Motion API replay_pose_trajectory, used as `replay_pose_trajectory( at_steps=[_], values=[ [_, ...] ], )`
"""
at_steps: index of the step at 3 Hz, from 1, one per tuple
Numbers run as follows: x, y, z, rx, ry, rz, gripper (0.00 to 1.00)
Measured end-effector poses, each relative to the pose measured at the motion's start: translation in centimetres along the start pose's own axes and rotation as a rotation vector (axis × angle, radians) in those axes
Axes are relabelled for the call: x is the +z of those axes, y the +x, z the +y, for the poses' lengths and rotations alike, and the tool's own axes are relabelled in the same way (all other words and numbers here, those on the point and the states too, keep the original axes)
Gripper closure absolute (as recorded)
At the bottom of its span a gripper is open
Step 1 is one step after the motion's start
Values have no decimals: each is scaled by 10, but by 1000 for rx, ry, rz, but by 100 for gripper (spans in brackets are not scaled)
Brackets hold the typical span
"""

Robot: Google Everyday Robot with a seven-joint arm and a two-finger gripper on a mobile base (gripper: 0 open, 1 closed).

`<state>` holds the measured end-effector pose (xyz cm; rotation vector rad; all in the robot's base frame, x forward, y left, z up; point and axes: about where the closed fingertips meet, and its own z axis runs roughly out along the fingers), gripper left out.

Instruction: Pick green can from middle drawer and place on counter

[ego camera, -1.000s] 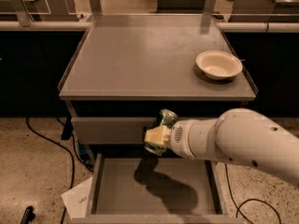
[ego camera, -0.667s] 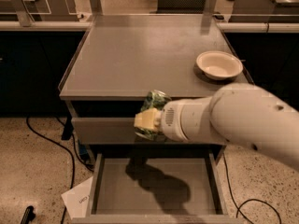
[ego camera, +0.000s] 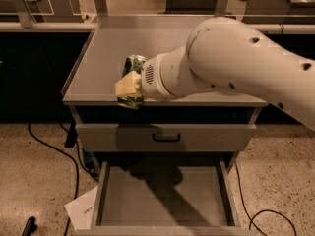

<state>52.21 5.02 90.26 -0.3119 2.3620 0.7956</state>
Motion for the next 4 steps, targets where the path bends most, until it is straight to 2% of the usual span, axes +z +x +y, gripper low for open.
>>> replay_pose_trajectory(
  at_steps=[2,3,4],
  values=[
    [5,-7,-2,-6,-10,-14,100],
    [10,-30,-15,-19,-16,-16,100],
    [13,-55,-34,1,-10,-14,100]
  ],
)
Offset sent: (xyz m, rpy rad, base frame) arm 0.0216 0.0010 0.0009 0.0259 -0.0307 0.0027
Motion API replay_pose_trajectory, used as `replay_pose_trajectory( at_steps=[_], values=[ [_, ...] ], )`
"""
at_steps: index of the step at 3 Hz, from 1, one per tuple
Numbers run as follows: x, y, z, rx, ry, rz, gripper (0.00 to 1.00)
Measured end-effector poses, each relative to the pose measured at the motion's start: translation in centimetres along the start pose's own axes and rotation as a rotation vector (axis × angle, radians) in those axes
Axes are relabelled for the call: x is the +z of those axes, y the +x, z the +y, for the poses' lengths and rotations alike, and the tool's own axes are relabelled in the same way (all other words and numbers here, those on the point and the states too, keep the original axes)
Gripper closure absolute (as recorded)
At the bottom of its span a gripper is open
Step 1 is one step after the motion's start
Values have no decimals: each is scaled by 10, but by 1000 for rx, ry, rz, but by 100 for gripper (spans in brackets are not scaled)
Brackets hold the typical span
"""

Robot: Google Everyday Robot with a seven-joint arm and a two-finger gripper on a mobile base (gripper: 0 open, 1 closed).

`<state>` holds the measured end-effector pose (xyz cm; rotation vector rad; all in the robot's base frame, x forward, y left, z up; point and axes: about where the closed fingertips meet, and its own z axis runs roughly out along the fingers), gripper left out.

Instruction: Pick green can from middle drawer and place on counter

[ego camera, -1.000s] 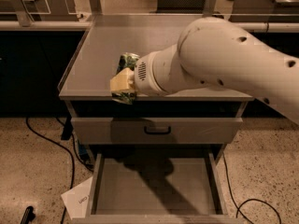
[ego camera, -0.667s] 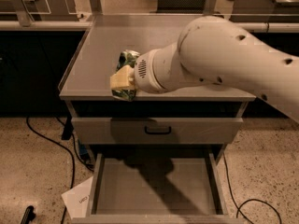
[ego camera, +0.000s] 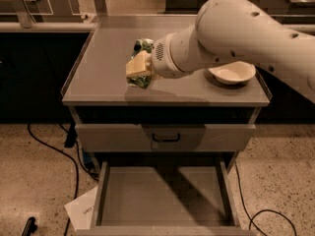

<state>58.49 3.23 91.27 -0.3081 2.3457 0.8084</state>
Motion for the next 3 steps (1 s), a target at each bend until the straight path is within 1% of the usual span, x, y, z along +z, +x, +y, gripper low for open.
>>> replay_pose_trajectory(
  at_steps=[1,2,3],
  values=[
    [8,-20,-21,25,1,10,100],
    [19,-31,-42,63,-4,13,100],
    [32,-40,-54,84,-3,18,100]
  ],
)
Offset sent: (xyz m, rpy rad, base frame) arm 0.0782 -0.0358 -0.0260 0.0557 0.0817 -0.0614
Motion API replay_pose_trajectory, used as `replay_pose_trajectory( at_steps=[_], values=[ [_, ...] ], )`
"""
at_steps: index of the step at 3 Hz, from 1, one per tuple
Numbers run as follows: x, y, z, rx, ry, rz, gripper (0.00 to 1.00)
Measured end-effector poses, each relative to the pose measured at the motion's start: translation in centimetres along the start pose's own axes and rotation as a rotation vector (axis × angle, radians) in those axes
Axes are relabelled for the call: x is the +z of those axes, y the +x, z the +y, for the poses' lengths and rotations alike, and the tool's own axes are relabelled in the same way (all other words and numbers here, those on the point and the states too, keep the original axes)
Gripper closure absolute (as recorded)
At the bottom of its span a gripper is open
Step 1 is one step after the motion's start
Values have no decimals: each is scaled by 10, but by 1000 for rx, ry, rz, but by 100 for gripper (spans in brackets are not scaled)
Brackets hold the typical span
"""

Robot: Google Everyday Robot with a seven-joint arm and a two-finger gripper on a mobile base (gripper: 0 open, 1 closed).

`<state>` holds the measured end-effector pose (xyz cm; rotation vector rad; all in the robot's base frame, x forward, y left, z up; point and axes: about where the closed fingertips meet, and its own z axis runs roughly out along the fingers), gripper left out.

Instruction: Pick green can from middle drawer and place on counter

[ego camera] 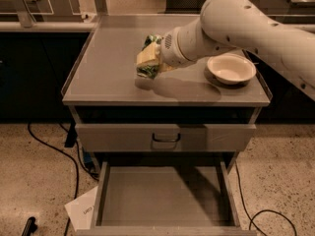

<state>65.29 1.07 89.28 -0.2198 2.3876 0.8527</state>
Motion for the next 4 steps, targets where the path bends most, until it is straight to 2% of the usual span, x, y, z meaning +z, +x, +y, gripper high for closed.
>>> replay_pose_trajectory(
  at_steps=[1,2,4],
  values=[
    [16,-9,-10,25,7,8,100],
    [16,-9,-11,26,7,9,81],
    [16,-9,-11,26,7,9,35]
  ],
)
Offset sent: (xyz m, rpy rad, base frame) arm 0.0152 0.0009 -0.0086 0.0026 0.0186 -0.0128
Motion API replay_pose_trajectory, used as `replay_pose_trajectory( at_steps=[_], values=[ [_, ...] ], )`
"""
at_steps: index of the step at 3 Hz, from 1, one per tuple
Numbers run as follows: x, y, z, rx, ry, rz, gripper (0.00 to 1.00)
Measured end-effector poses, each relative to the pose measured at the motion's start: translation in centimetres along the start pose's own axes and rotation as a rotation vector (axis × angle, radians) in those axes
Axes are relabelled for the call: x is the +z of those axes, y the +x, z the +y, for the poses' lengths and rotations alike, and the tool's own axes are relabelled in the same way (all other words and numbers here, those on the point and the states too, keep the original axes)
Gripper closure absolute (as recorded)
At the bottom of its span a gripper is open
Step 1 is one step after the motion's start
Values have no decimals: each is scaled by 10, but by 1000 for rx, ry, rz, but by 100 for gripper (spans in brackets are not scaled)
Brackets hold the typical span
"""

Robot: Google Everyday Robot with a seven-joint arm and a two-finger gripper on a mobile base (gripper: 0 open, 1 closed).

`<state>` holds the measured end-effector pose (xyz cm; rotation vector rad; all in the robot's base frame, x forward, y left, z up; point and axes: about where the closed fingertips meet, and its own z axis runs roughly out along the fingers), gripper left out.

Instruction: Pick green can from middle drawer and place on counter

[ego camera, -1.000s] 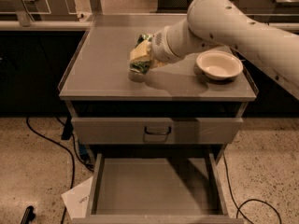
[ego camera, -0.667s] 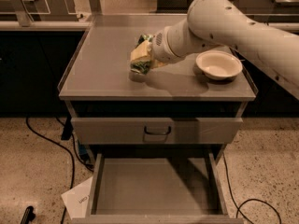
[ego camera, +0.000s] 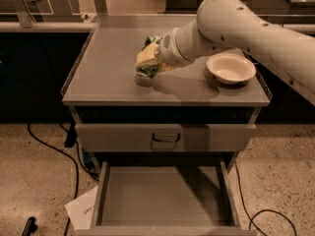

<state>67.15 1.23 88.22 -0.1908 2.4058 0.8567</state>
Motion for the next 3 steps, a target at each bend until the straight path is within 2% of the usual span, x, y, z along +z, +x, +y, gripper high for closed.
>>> replay_pose_trajectory(
  at_steps=[1,2,3],
  values=[
    [0,0,0,0,0,0,11],
    [0,0,0,0,0,0,0],
    [0,0,0,0,0,0,0]
  ],
)
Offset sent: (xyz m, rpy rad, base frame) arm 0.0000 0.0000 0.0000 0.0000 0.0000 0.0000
